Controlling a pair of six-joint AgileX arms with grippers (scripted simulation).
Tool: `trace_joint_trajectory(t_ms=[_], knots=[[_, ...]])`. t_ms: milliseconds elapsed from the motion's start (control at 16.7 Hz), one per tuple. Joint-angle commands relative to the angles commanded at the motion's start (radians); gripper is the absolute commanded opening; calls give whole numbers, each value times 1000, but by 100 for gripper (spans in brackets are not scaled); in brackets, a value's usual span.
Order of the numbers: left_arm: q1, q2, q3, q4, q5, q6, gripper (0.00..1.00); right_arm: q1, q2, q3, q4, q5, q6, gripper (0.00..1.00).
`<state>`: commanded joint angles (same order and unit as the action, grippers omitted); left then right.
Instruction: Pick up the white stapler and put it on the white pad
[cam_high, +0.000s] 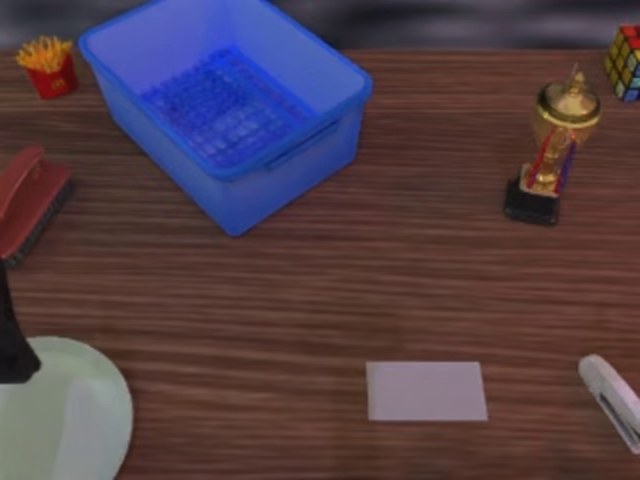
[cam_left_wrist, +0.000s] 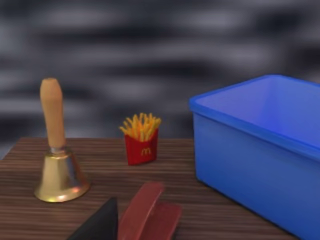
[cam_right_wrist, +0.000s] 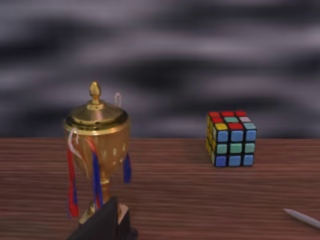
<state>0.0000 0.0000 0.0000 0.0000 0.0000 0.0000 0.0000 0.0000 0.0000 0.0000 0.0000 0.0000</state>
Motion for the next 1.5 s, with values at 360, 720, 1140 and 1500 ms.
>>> trace_joint_trajectory(t_ms=[360, 720, 1140, 1500], knots=[[0, 0, 0, 0, 0, 0, 100, 22, 108, 92, -91, -2, -9, 100], [0, 0, 0, 0, 0, 0, 100, 92, 557, 389, -407, 0, -48, 100], [0, 0, 0, 0, 0, 0, 100, 191, 1186, 766, -827, 1, -106, 100], [0, 0, 0, 0, 0, 0, 100, 246, 1484, 983, -1039, -6, -134, 100]])
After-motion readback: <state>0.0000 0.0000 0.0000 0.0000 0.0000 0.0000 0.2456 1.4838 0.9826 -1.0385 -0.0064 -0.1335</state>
